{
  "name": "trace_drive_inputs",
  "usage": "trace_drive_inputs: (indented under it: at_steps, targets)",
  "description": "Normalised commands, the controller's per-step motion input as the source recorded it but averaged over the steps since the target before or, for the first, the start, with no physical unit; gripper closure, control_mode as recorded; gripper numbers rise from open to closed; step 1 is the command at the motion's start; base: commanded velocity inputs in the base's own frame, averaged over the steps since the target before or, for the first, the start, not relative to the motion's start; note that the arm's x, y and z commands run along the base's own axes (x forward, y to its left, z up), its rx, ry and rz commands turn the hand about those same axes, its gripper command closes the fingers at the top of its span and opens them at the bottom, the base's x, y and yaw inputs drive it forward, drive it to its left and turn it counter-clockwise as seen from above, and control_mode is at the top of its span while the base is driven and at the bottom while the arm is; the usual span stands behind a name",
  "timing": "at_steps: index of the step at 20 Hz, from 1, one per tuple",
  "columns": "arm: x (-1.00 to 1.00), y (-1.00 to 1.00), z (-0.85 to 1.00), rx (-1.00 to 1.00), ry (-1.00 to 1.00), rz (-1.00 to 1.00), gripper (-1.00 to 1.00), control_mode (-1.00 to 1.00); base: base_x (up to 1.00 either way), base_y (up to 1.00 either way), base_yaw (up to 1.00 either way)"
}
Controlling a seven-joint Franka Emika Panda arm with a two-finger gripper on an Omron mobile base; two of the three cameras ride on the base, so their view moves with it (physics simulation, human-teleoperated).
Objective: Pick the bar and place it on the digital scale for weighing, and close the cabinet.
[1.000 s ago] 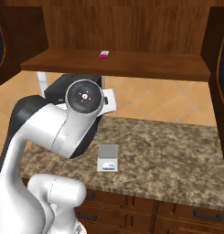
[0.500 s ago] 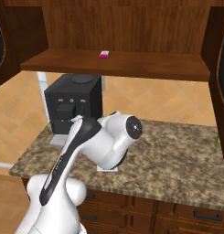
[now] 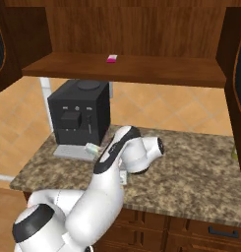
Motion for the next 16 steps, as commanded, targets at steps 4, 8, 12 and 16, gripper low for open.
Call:
trace_drive_inputs:
  at_steps: [4,8,12,16]
  targets:
    - [0.16,-0.02,-0.63,-0.07,0.04,0.13,1.00,-1.00,0.00,0.00,0.00]
    - [0.02,0.00,-0.59,-0.29,-0.04,0.00,1.00,-1.00,0.00,0.00,0.00]
    - [0.12,0.13,-0.14,-0.15,-0.03,-0.10,1.00,-1.00,0.00,0.00,0.00]
    - [0.21,0.00,-0.09,0.00,-0.06,-0.12,1.00,-1.00,0.00,0.00,0.00]
